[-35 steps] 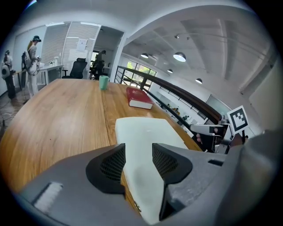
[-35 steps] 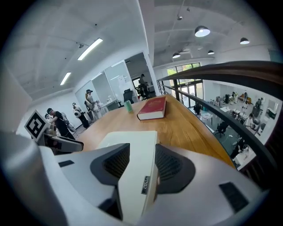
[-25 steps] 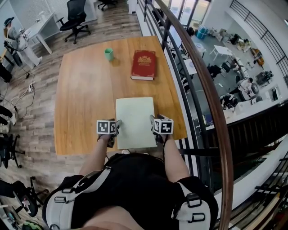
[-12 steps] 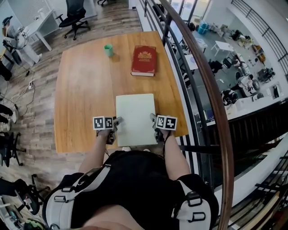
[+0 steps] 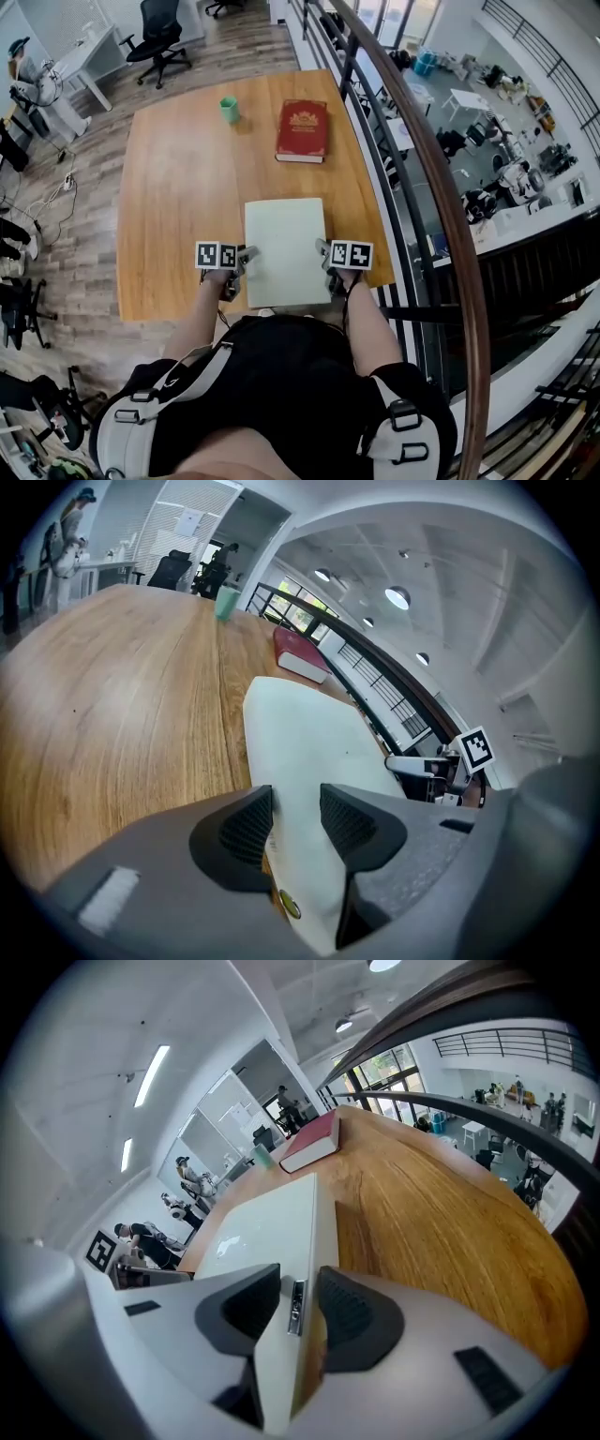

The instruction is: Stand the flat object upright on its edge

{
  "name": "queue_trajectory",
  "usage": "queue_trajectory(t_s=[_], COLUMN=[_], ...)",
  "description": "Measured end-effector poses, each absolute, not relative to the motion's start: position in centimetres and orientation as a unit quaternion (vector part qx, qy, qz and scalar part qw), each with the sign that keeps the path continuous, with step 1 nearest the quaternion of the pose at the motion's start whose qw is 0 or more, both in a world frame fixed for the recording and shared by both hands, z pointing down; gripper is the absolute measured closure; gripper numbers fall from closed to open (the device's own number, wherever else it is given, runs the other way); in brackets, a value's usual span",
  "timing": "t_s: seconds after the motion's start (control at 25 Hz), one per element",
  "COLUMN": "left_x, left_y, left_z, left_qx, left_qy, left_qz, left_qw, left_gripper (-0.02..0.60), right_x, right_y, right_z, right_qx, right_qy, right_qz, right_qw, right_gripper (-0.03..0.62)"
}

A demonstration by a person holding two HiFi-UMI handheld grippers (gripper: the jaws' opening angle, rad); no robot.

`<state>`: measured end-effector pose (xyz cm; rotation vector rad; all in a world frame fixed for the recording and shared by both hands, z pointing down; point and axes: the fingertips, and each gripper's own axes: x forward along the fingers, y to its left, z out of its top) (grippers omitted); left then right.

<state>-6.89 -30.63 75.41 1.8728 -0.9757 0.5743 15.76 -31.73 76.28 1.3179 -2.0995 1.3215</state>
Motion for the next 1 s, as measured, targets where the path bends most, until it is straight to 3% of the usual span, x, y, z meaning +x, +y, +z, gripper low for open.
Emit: queue_trajectory(t_s=[0.48, 1.0], left_x=[-7.7, -11.4], left_y=[-33.3, -35.5], left_z=[68.6, 57.0], left_qx=[0.802, 0.863], left_qy=[-0.421, -0.434], left_qz=[0.177, 0.075], left_qw=[0.386, 0.249], left_gripper=[0.423, 0.436], right_x=[14.8, 11.1], right_y=[-34.8, -38.0], right_z=[68.8, 56.0], right_qx=[0.467, 0.455], right_qy=[-0.788, -0.864], right_qz=[0.378, 0.217], right_qw=[0.136, 0.005], right_gripper=[0.461, 0.465])
